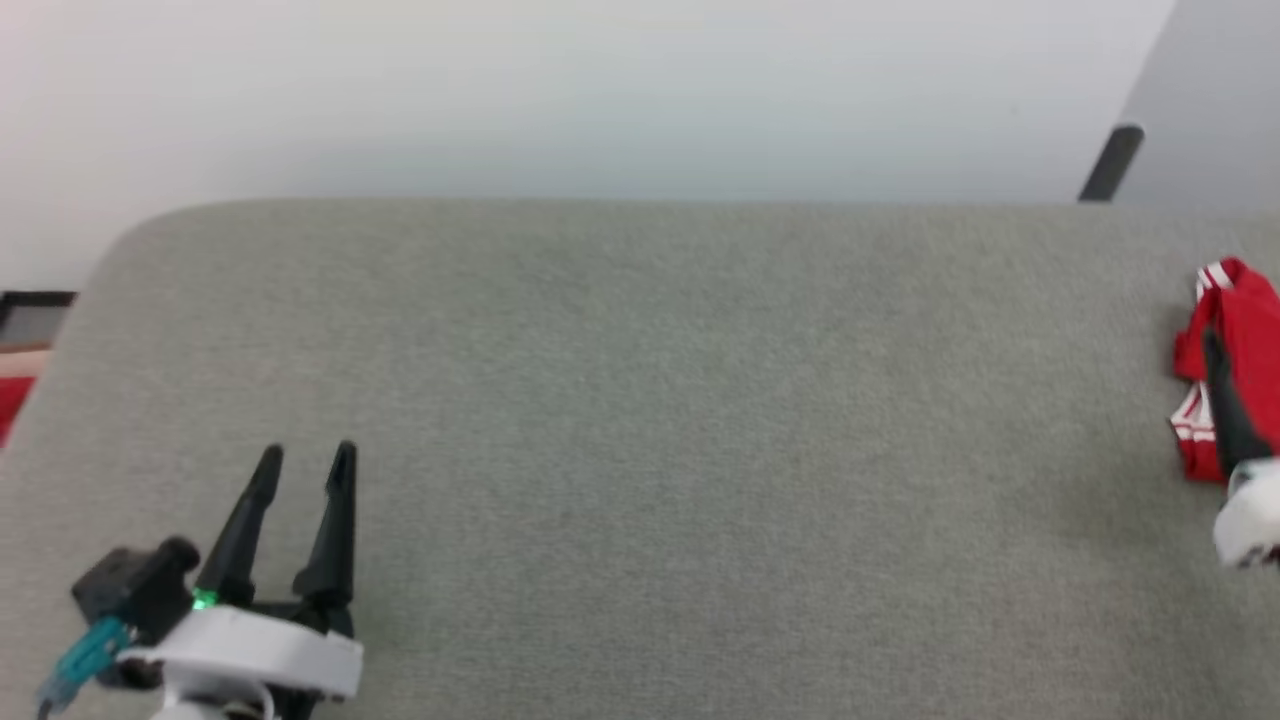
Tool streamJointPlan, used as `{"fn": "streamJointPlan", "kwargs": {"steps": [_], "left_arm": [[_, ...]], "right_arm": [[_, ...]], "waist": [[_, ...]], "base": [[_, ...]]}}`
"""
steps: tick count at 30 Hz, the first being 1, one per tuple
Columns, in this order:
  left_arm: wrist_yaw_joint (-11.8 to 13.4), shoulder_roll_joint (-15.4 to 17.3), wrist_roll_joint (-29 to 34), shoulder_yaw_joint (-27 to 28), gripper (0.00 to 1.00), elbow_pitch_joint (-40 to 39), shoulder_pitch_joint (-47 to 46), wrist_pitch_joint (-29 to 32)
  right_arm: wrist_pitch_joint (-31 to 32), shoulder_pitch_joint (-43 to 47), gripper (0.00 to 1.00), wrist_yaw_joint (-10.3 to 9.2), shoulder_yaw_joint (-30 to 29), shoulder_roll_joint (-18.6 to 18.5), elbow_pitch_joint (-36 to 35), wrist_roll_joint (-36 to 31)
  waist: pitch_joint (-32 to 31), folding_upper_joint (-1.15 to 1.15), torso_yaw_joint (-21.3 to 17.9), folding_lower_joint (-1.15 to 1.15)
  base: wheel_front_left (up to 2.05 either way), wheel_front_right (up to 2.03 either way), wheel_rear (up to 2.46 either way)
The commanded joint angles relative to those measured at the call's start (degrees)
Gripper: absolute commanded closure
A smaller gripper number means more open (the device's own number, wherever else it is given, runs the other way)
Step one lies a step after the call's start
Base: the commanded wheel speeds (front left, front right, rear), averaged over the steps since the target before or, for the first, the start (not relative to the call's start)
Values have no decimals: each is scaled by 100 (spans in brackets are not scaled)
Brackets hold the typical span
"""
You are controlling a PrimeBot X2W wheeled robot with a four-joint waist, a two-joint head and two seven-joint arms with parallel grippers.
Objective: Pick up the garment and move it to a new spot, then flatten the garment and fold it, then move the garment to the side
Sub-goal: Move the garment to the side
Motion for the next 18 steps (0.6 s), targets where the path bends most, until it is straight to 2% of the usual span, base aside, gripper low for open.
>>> {"fn": "streamJointPlan", "kwargs": {"steps": [1, 6, 18], "left_arm": [[3, -15, 72, 85, 0, -55, 134, 0], [3, -150, 219, 308, 0, -182, 438, 0], [3, -291, 463, 571, 0, -409, 818, 0]], "right_arm": [[-18, 235, 0, -7, -171, 110, -183, -83], [66, 947, 0, -7, -563, 491, -774, -331], [322, 2090, 0, -7, -1059, 1255, -1886, -644]], "waist": [[-273, 0, 235, 0], [-419, 0, 315, 0], [-494, 0, 429, 0]], "base": [[0, 0, 0], [0, 0, 0], [0, 0, 0]]}}
